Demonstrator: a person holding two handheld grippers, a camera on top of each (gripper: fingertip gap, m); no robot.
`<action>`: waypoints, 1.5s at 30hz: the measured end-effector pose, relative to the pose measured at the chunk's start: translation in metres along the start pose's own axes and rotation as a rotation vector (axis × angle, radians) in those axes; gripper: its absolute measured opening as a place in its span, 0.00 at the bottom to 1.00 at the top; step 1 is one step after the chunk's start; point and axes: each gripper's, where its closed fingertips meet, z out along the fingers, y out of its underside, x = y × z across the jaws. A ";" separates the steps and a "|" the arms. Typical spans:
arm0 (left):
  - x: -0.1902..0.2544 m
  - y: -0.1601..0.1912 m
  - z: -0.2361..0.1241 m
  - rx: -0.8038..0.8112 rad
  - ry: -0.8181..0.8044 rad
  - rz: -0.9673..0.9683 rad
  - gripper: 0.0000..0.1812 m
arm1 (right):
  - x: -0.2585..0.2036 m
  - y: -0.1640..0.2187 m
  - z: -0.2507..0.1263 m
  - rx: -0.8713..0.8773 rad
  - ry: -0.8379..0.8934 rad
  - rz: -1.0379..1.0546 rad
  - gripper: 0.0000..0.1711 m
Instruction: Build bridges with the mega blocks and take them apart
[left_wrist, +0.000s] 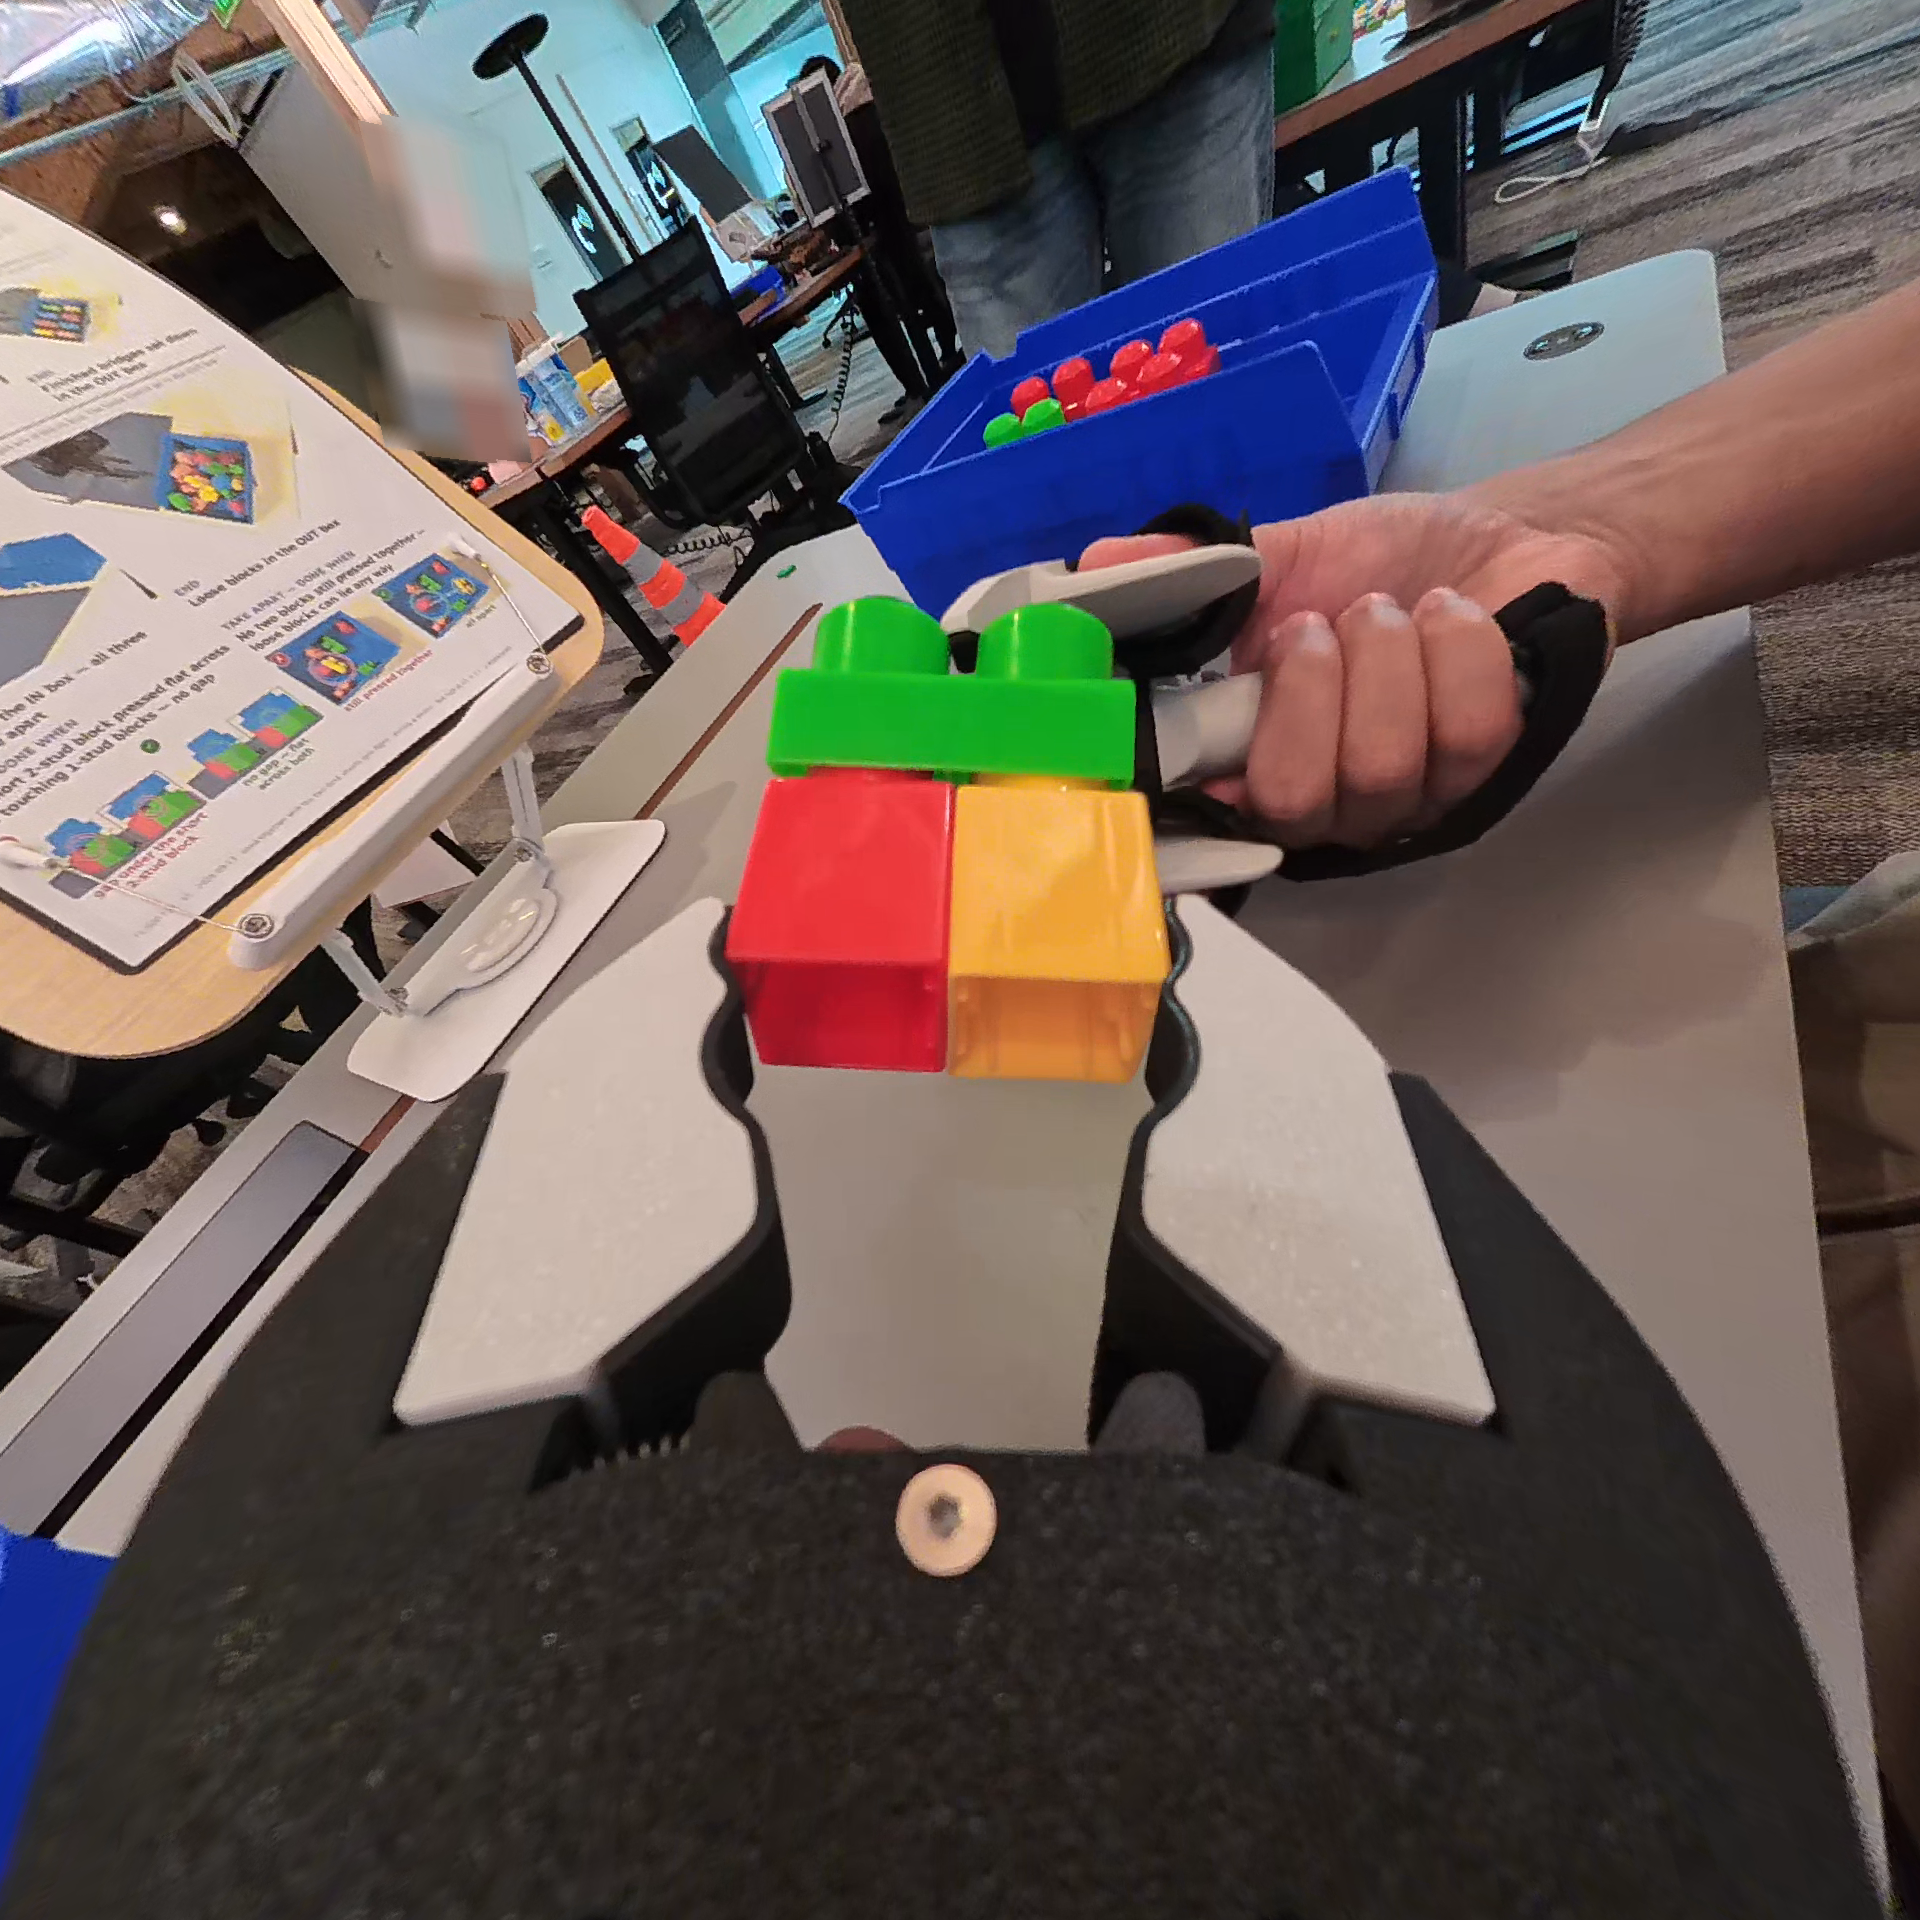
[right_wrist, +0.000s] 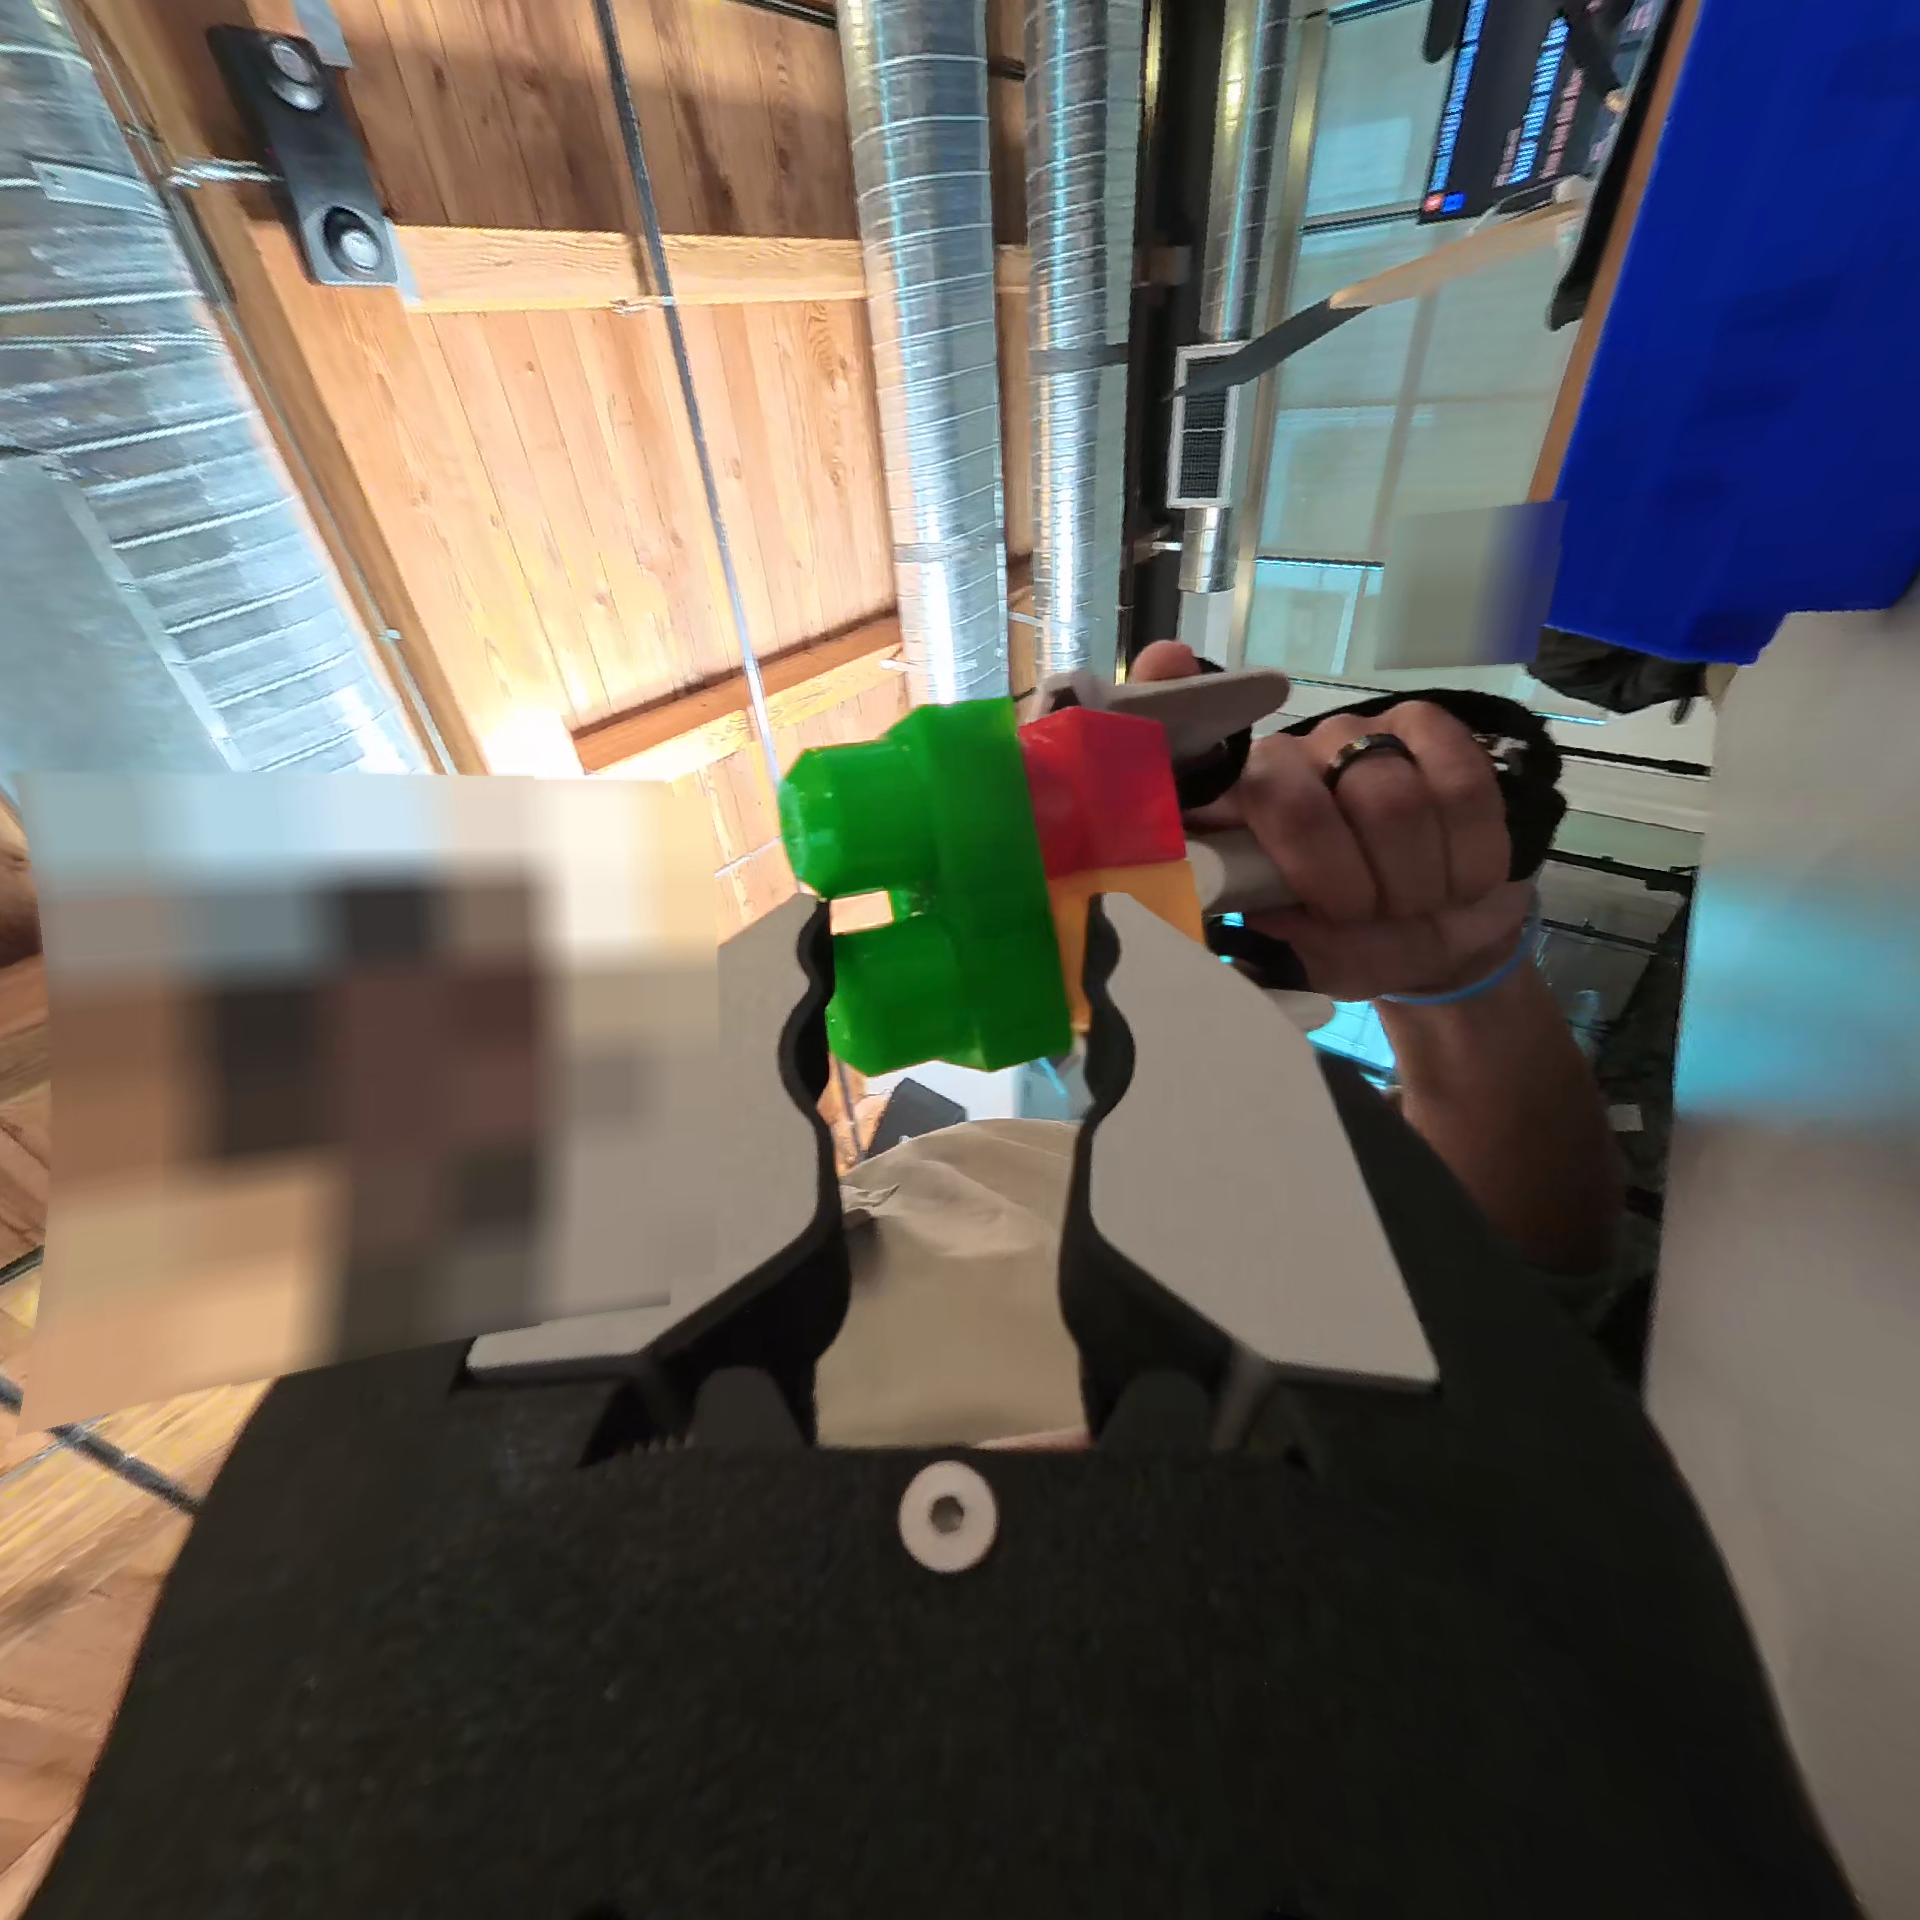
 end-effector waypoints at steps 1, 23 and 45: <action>0.000 -0.001 0.000 0.004 0.002 -0.004 0.41 | 0.003 0.000 0.000 0.001 0.021 -0.006 0.29; 0.006 0.004 0.000 0.011 0.021 -0.031 0.41 | 0.002 -0.009 -0.016 -0.106 0.383 -0.476 0.06; 0.014 0.013 0.006 -0.031 0.120 -0.062 0.41 | 0.007 -0.002 -0.026 -0.241 0.565 -0.633 0.00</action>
